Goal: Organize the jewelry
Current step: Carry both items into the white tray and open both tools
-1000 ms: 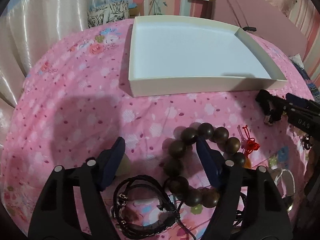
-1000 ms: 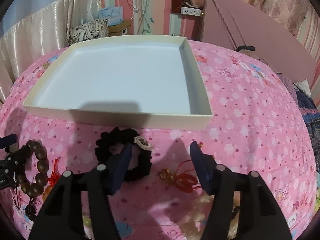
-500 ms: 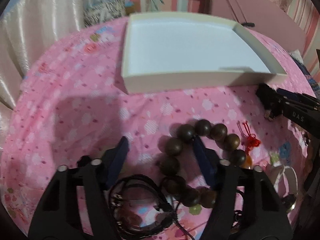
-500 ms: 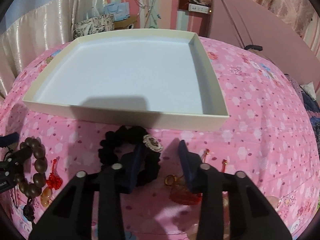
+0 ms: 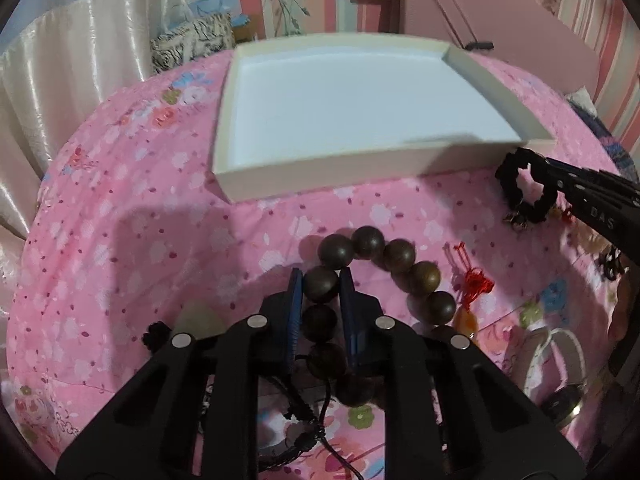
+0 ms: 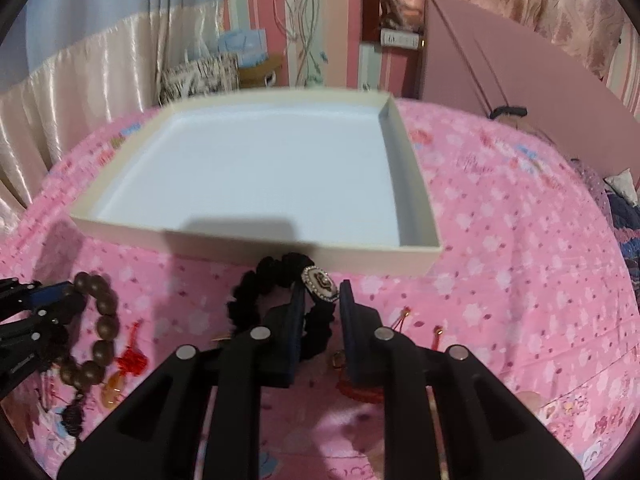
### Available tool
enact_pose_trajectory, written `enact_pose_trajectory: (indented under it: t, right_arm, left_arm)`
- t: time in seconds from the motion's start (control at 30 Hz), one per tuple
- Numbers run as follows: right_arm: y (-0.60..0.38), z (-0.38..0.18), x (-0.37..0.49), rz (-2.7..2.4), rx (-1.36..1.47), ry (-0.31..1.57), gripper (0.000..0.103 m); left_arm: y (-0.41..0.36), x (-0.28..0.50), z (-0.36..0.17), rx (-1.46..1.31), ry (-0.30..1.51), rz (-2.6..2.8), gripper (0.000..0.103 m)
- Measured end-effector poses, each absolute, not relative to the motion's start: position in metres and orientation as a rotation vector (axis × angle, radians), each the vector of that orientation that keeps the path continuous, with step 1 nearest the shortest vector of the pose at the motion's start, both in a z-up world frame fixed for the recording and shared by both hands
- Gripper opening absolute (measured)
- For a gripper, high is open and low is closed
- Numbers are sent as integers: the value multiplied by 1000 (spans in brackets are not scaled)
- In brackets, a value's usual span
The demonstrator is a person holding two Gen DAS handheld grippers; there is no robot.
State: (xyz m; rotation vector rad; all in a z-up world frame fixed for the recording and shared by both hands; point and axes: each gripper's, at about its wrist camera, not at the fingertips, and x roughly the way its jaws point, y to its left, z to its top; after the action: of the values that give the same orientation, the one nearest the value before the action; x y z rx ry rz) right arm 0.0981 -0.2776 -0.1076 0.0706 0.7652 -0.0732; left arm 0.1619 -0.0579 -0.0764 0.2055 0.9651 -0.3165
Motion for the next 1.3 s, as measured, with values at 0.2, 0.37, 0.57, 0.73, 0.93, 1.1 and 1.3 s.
enact_pose_trajectory:
  t: [0.2, 0.37, 0.57, 0.73, 0.93, 1.1, 1.3]
  right_arm:
    - [-278, -83, 86, -49, 79, 676, 17]
    - [-280, -60, 85, -46, 94, 616, 17]
    - [-286, -41, 103, -63, 106, 589, 17]
    - [-296, -43, 121, -90, 115, 593, 17]
    - [-318, -70, 137, -116, 165, 637, 17]
    - [-326, -85, 146, -114, 190, 672, 17]
    - [-319, -95, 157, -152, 124, 711, 18]
  left_arm:
    - [-56, 142, -35, 173, 842, -357, 17]
    - [-55, 143, 2, 145, 756, -369, 17]
    - [-49, 189, 27, 49, 775, -399, 17]
    - [-54, 211, 31, 72, 758, -399, 17]
    - [-56, 247, 1, 76, 791, -334, 17]
    - [-51, 266, -30, 58, 837, -311, 17]
    - [-56, 273, -49, 91, 867, -287, 17]
